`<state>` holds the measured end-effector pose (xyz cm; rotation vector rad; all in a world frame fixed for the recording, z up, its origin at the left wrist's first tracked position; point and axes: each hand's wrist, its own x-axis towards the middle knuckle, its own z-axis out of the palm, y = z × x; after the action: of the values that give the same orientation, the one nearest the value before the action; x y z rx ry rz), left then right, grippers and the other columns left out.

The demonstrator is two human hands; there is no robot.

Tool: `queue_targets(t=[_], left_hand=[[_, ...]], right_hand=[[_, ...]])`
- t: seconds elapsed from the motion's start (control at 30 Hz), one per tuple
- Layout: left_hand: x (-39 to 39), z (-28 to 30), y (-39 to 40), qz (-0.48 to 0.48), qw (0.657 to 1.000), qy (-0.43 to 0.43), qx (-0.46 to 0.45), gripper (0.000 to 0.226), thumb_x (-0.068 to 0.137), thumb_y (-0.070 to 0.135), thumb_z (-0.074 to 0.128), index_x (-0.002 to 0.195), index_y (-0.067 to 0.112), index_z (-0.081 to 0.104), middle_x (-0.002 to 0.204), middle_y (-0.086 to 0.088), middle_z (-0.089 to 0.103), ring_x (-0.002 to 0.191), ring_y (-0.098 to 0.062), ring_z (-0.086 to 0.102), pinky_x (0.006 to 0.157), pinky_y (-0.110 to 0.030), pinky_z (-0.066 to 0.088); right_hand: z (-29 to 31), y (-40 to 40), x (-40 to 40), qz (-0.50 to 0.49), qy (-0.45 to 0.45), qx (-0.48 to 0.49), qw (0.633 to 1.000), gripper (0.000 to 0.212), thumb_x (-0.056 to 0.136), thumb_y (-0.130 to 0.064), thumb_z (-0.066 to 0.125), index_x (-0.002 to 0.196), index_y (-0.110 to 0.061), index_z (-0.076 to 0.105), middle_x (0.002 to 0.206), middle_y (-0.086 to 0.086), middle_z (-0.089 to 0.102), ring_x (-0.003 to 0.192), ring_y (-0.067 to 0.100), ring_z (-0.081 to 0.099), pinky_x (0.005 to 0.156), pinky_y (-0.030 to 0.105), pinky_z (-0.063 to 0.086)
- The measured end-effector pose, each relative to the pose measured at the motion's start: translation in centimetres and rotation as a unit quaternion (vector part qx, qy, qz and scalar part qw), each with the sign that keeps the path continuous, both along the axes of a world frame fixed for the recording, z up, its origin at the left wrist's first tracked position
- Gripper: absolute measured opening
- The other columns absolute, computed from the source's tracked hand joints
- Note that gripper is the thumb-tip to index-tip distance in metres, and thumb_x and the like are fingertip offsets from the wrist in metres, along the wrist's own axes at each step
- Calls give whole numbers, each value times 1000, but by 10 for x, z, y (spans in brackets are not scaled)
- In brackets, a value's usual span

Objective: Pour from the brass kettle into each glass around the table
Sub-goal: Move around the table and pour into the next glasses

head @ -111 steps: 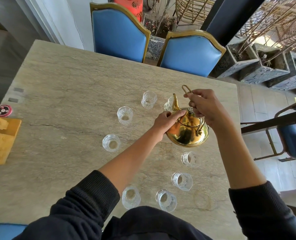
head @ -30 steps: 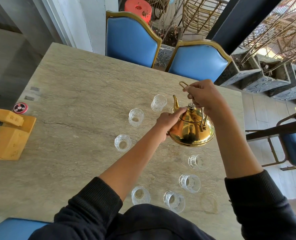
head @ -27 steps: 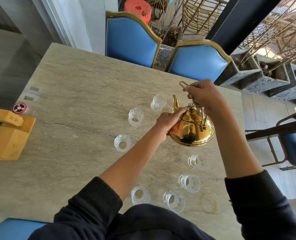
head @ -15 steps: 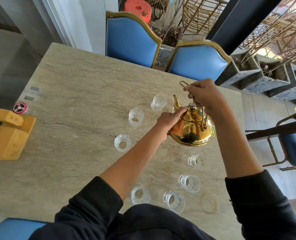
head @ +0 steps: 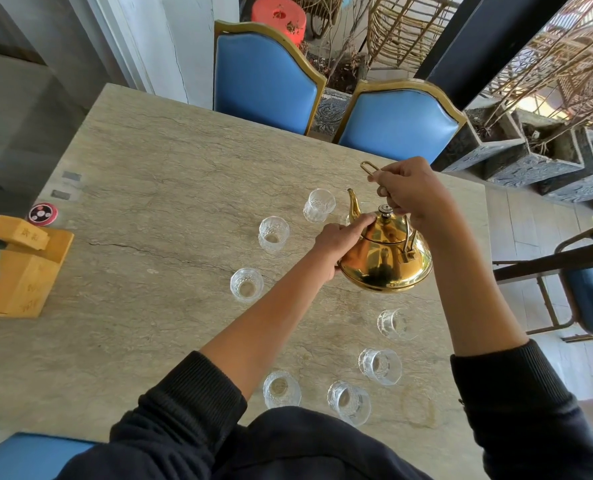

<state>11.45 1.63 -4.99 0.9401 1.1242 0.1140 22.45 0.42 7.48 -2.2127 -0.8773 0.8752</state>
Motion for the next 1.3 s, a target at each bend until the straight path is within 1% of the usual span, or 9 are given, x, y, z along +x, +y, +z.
queue_targets(t=[0.27,0.43,0.87,1.0,1.2,1.3], left_hand=[[1,-6,0,1,1000,0,-4,77,83,76,74,124,11,70,118,-11,76,94,-22,71,62,-30,50],[1,-9,1,0,1000,-2,-7,80,83,77,73,127,10,70,117,-11,77,91,-21,71,60,-29,49],[3,-6,0,3,1000,-3,-11,76,84,75,73,126,11,70,117,-10,76,90,-19,68,61,-29,49],[4,-9,1,4,1000,-6,-14,80,82,77,74,129,12,69,117,-10,76,94,-21,70,62,-30,50],[4,-8,2,2,1000,-5,-15,79,83,76,73,129,11,69,117,-10,76,92,-19,69,62,-30,50],[5,-10,3,3,1000,-5,-18,82,82,77,74,130,12,68,117,-10,76,94,-21,71,60,-29,51]], right_hand=[[-1,-1,1,-1,4,-1,1000,23,98,-15,60,105,4,72,70,8,57,51,13,42,44,24,35],[-2,-1,2,5,-1,0,1000,24,98,-15,59,105,4,72,69,8,57,51,14,42,44,25,35],[-3,1,4,5,-4,5,1000,24,97,-15,59,105,4,72,68,7,56,51,14,41,45,25,35],[-4,2,4,6,-2,4,1000,23,98,-15,59,105,4,72,69,7,57,51,14,42,45,25,35],[-6,4,5,8,-4,-2,1000,23,98,-15,60,105,3,72,70,7,58,52,14,42,46,26,36],[-6,5,6,9,-3,-3,1000,23,98,-15,60,106,3,72,70,7,58,53,14,42,46,26,36]])
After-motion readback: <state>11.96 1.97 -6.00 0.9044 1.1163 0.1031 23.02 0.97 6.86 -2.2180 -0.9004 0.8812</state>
